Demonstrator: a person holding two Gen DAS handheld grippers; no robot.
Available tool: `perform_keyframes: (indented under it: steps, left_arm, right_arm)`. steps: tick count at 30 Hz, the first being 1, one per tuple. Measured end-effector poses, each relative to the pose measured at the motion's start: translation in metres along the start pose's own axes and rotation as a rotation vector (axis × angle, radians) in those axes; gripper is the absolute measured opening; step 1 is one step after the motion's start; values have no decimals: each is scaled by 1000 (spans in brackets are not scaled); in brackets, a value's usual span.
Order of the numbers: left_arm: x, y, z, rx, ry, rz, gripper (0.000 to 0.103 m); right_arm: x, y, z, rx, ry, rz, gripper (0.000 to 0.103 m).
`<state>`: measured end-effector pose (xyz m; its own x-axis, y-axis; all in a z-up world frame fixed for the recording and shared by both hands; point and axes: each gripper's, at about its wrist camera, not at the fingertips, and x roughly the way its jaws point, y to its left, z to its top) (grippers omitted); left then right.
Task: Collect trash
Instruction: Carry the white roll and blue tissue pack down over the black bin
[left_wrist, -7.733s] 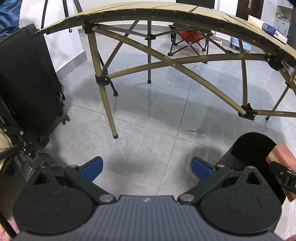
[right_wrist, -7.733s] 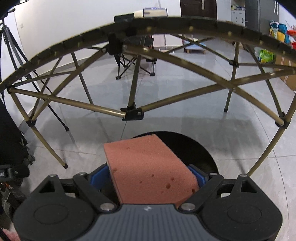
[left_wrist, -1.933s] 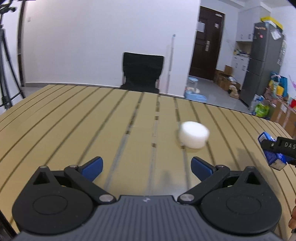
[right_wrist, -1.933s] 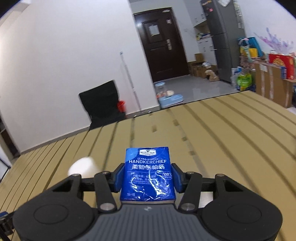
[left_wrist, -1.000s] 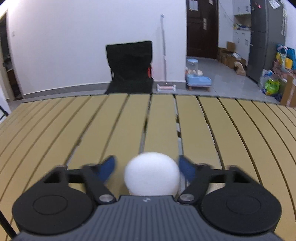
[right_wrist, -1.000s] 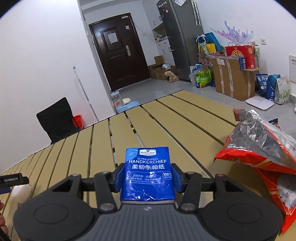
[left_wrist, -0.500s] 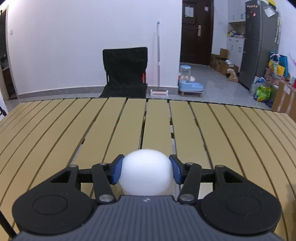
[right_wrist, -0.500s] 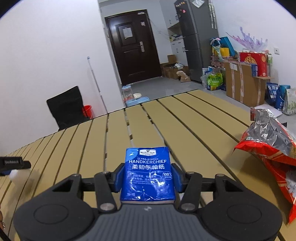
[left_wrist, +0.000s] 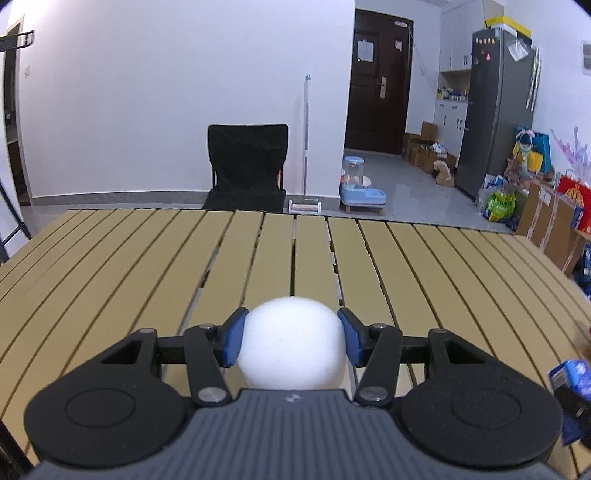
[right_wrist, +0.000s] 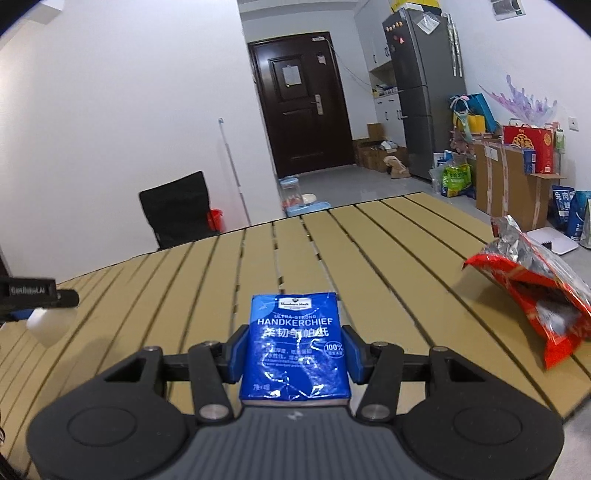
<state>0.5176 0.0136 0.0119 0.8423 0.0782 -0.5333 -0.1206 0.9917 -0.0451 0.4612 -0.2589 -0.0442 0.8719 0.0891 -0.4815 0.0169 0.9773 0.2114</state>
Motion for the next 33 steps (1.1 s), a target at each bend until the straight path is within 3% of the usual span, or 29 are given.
perform_keyframes:
  steps: [13, 33]
  left_arm:
    - [-111, 33, -37, -35, -38, -39, 53]
    - [-209, 56, -135, -32, 10, -55, 53]
  right_arm:
    - [-95, 8, -65, -13, -22, 37, 51]
    - [-181, 37, -155, -94, 103, 104, 51]
